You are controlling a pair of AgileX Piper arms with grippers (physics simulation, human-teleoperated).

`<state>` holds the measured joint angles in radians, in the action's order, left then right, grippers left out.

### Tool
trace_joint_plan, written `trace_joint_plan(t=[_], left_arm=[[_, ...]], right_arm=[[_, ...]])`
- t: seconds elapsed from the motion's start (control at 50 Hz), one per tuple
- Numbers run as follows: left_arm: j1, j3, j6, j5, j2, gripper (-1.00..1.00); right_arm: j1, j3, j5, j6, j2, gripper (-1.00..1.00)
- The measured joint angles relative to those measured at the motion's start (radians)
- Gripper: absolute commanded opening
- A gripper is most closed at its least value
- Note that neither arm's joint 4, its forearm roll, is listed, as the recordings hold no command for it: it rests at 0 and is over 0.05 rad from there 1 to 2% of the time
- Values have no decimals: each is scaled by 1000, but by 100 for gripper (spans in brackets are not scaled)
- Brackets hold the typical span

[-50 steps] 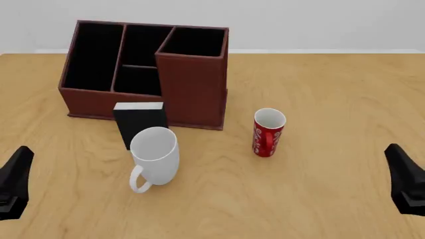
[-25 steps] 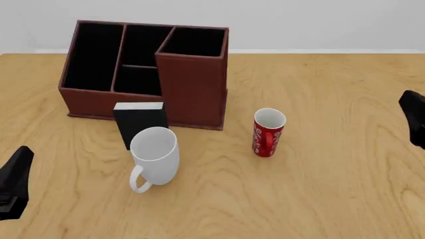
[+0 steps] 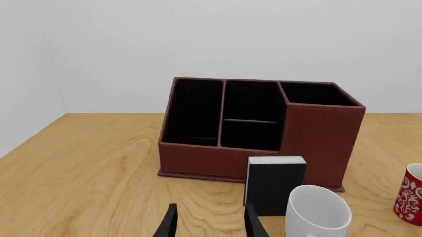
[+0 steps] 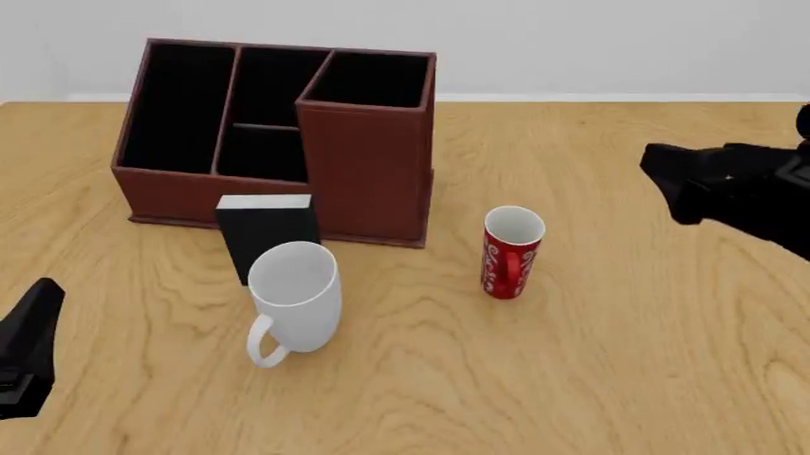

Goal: Pick up the red mug and place it to the right of the caddy.

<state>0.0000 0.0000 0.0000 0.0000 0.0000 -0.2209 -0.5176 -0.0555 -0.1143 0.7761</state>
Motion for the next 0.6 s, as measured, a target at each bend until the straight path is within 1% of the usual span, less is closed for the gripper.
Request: trace_joint_plan(t=[0.24,0.38,0.6], left_arm=[[0,0,0,0,0,100],[0,0,0,0,0,100],[0,0,0,0,0,100]], right_arm=[[-72,-2,75,-67,163,100],[-103,0,116,-107,246,100],[-134,-2,164,-153,342,100]])
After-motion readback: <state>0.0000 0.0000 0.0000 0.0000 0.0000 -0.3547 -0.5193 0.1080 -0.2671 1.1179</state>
